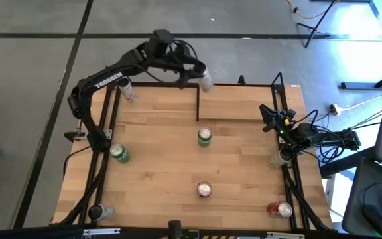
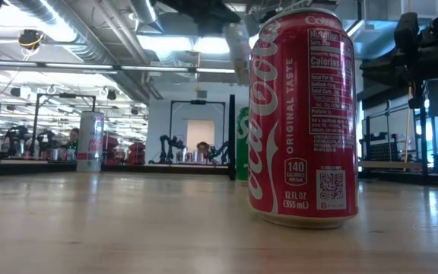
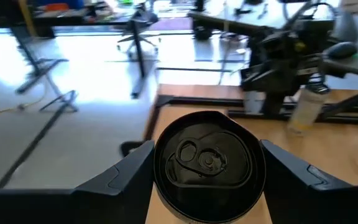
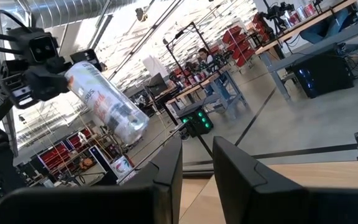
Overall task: Place canned beverage on shelf
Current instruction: Put the top white-yellow soda can on the shelf, then put the white-yellow soda can on the shelf aligned with the other white-yellow soda can
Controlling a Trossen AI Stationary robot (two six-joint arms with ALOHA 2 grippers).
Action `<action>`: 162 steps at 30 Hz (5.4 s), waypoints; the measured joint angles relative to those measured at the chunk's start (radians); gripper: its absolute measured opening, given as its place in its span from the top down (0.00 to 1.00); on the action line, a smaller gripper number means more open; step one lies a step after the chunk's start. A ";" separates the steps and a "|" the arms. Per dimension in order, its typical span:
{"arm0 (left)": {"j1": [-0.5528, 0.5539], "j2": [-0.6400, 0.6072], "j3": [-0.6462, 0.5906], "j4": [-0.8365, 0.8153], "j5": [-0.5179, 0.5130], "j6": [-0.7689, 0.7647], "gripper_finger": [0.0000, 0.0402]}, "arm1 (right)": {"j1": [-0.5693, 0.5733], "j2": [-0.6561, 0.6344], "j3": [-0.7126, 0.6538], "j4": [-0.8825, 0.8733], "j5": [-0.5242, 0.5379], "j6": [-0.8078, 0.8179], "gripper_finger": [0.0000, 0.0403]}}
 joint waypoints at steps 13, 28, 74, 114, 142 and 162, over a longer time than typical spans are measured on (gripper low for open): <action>-0.049 0.241 0.235 -0.109 0.010 -0.013 0.46 | 0.000 0.000 0.005 -0.045 0.000 0.045 0.81; -0.041 0.407 0.244 -0.168 0.068 0.042 0.46 | 0.000 -0.001 0.003 -0.060 -0.007 0.049 0.81; -0.014 0.409 0.294 -0.246 -0.057 0.145 0.32 | 0.000 0.000 0.000 -0.062 -0.035 0.045 0.81; -0.121 -0.515 -0.521 -0.203 -0.071 -0.047 0.32 | 0.008 1.105 1.386 -1.757 -0.830 0.445 0.81; -0.245 -0.669 -0.708 -0.052 -0.146 -0.211 0.32 | 0.505 0.884 1.047 -1.866 -1.003 1.459 0.81; -0.256 -0.669 -0.708 -0.024 -0.200 -0.221 0.32 | 0.504 0.632 0.998 -1.863 -0.833 1.472 0.81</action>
